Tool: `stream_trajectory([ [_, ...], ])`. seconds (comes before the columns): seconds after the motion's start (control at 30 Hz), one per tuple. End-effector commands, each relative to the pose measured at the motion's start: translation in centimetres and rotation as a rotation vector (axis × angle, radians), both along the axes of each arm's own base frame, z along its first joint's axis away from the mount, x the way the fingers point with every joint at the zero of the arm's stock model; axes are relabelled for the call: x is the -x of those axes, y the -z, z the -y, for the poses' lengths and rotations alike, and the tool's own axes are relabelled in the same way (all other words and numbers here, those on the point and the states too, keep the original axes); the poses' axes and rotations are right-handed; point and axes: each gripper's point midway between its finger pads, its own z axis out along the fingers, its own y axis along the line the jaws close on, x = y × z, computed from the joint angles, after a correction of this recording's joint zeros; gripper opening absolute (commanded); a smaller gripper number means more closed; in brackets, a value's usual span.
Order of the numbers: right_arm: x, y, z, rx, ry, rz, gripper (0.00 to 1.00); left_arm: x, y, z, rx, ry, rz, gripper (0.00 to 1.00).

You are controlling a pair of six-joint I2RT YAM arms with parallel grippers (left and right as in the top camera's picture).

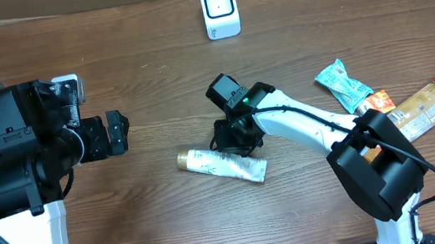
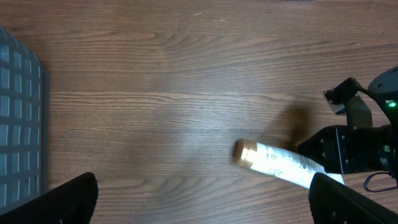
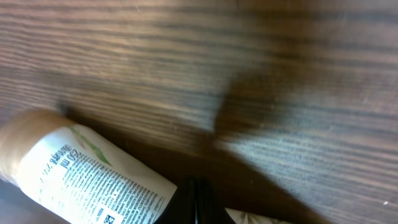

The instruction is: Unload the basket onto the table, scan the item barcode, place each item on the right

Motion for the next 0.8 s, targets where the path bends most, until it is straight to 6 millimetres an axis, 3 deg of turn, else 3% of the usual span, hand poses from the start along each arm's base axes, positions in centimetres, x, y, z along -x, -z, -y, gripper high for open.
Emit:
stream_trajectory([
  [0.0,-0.1,-0.9,-0.9,-0.058,-0.043,0.020,0.04,-0.3,-0.6,0.0,0.000,0.010,0.019,1.00],
  [0.13,-1.4,-2.8,-2.2,-0.136,-0.204,0.111,0.05,-0.3,-0.6,0.0,0.000,0.010,0.019,1.00],
  [0.3,-1.8,-5.4,-2.6,-0.179,-0.446,0.202,0.24,-0.3,-0.6,0.0,0.000,0.010,0.019,0.99],
  [0.37,-1.4,-5.9,-2.9,-0.205,-0.493,0.203,0.22,-0.3,-0.6,0.0,0.000,0.010,0.019,1.00],
  [0.5,-0.5,-6.0,-3.4,-0.230,-0.521,0.182,0.04,-0.3,-0.6,0.0,0.000,0.010,0.019,1.00],
  [0.77,0.5,-5.4,-3.6,-0.156,-0.440,0.144,0.04,-0.3,-0.6,0.0,0.000,0.010,0.019,1.00],
])
